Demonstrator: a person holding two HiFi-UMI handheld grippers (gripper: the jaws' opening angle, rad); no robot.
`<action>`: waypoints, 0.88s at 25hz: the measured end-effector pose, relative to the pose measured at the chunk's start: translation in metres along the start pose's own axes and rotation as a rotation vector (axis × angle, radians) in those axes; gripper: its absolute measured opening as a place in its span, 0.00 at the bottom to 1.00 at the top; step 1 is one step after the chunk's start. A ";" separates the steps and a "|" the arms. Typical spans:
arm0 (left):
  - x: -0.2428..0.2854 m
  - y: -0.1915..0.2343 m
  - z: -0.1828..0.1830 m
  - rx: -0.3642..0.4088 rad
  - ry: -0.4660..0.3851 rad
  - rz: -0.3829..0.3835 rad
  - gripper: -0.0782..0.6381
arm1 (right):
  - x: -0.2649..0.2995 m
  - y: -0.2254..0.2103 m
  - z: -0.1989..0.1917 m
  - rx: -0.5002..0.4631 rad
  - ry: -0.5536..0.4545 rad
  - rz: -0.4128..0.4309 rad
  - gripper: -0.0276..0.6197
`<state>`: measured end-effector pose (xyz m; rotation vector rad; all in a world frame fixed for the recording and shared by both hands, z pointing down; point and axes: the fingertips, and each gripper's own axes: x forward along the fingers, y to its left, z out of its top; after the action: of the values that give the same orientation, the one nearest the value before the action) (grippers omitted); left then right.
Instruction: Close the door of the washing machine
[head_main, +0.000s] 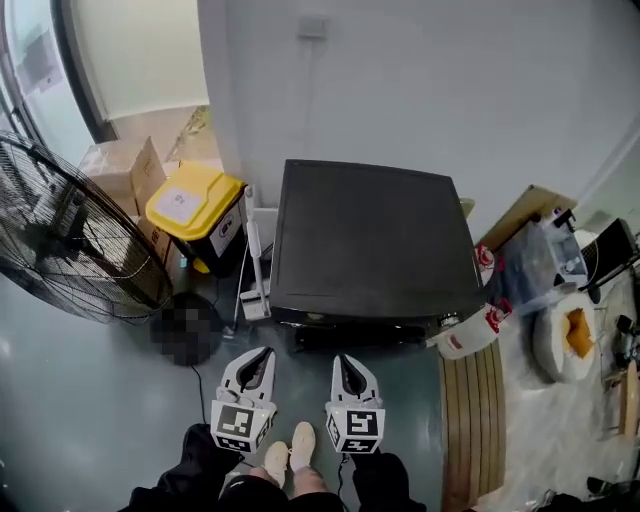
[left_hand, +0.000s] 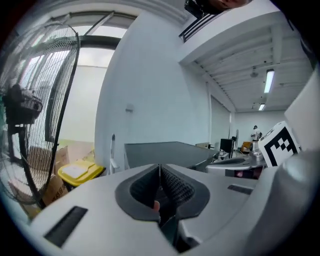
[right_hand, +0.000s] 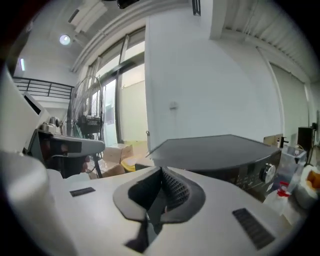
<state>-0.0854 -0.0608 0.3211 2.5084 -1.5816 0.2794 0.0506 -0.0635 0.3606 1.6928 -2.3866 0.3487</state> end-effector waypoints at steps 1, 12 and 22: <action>-0.005 -0.005 0.016 0.011 -0.019 -0.012 0.15 | -0.010 0.000 0.017 -0.003 -0.021 -0.006 0.07; -0.091 -0.049 0.115 0.084 -0.115 -0.106 0.15 | -0.129 0.021 0.122 -0.044 -0.156 -0.059 0.07; -0.157 -0.079 0.143 0.122 -0.135 -0.160 0.15 | -0.211 0.037 0.140 -0.077 -0.187 -0.114 0.07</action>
<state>-0.0703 0.0763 0.1417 2.7833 -1.4375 0.1948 0.0816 0.0954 0.1628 1.8906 -2.3806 0.0829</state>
